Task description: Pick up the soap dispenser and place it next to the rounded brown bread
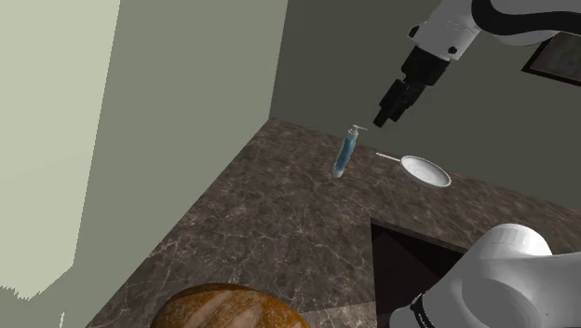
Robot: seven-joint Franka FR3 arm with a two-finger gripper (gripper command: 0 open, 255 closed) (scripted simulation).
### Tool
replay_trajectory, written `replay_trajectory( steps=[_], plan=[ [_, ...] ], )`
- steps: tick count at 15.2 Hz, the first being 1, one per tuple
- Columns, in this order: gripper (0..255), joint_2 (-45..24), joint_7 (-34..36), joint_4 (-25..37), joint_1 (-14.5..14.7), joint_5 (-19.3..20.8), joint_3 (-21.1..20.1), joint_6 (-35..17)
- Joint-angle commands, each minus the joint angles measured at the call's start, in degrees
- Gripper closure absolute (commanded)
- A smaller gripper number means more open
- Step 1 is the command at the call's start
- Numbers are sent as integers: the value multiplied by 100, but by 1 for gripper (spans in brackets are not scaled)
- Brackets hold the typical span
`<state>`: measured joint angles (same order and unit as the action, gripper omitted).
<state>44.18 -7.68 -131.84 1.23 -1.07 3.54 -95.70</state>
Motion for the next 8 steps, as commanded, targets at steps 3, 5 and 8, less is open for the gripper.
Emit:
replay_trajectory(
  steps=[3, 5, 8],
  plan=[
    [0, -300, -118, 43, -63, 82, 149, -225],
    [0, -615, -233, 111, -121, 151, 298, -443],
    [0, -1115, -406, 261, -196, 229, 521, -750]
  ],
)
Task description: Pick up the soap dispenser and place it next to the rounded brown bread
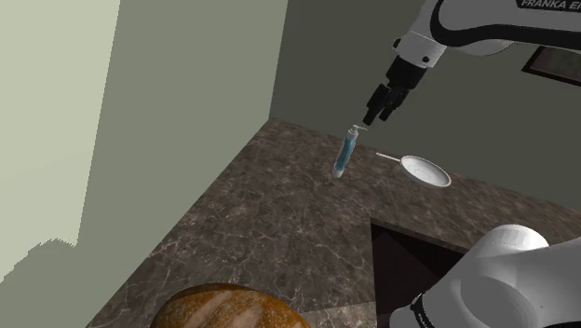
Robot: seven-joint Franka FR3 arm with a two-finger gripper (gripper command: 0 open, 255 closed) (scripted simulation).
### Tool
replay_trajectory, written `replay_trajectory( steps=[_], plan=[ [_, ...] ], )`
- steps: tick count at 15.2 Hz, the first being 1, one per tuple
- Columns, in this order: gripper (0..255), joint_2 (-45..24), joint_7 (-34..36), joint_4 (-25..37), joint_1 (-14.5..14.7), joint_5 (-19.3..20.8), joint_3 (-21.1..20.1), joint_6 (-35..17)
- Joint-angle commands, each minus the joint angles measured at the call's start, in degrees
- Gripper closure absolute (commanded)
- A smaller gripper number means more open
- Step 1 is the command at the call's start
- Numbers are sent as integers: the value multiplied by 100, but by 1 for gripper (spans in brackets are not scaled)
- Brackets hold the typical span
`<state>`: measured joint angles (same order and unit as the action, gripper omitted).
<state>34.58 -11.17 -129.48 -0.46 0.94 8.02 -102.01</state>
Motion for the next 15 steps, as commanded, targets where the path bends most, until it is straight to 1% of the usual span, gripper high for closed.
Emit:
replay_trajectory(
  steps=[1, 8, 15],
  plan=[
    [0, -329, -116, 88, -50, 45, 146, -215],
    [0, -1617, -547, 698, -189, 31, 650, -791],
    [0, -3026, -1045, 1615, -352, -262, 1094, -1142]
  ],
)
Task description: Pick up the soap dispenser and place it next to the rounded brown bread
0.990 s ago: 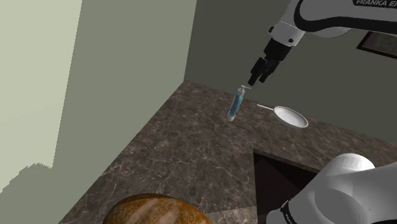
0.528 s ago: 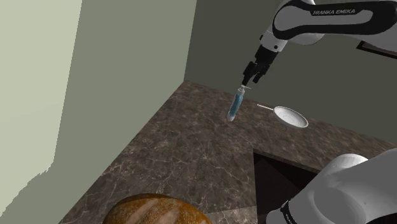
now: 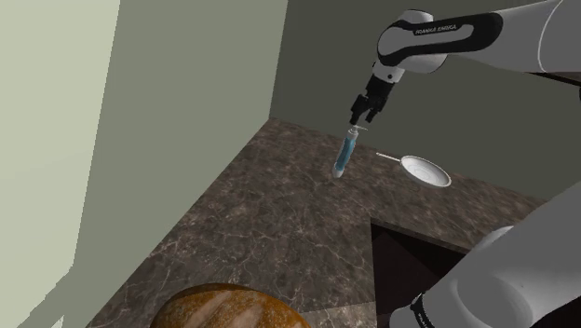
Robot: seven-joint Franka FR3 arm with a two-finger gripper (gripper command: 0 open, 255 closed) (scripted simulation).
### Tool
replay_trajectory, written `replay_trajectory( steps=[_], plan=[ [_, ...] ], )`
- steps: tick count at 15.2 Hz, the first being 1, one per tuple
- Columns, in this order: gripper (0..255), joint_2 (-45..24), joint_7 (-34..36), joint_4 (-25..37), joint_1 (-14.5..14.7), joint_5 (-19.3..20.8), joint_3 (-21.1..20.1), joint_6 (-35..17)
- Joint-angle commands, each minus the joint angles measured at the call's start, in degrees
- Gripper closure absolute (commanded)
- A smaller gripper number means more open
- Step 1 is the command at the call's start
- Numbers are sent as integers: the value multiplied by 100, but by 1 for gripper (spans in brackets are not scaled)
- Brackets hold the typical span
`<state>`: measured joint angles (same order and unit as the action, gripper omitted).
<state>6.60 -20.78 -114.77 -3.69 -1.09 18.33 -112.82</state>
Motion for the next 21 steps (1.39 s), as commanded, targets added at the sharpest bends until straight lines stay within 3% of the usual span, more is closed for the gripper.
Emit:
replay_trajectory(
  steps=[1, 9, 16, 21],
  plan=[
    [0, -439, -159, 300, -63, -123, 116, -89],
    [0, -2186, -711, 1817, -509, -737, 367, -81],
    [0, -2363, -771, 1511, -524, -828, 323, -550],
    [0, -2380, -776, 1489, -525, -837, 320, -587]
  ],
)
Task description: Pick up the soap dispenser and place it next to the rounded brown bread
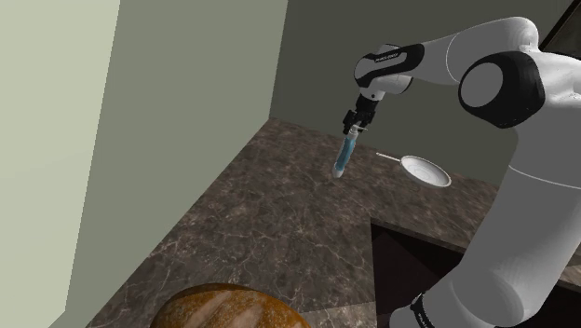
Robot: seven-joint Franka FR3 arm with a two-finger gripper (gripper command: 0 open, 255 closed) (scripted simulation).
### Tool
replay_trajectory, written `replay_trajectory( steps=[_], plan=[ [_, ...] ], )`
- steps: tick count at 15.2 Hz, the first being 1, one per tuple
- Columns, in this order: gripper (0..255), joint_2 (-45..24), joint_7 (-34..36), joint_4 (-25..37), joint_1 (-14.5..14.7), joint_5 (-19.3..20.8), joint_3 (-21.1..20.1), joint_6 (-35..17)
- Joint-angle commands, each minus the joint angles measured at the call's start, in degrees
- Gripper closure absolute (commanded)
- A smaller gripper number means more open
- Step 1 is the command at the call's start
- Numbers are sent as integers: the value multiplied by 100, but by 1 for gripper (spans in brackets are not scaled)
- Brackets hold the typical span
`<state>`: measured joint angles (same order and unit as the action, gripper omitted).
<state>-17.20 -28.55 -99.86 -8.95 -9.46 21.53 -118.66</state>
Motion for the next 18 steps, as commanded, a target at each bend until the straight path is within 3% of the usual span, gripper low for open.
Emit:
replay_trajectory(
  steps=[1, 4, 5, 14, 18],
  plan=[
    [0, 0, 1, -2, 1, 0, 0, -3],
    [0, 0, 0, -1, 0, 0, 0, -2],
    [255, 0, 0, -1, 0, 0, 0, -2],
    [255, 0, 1, -2, 1, 0, 0, -3],
    [255, 89, 42, 191, 7, 51, 18, 271]
  ],
)
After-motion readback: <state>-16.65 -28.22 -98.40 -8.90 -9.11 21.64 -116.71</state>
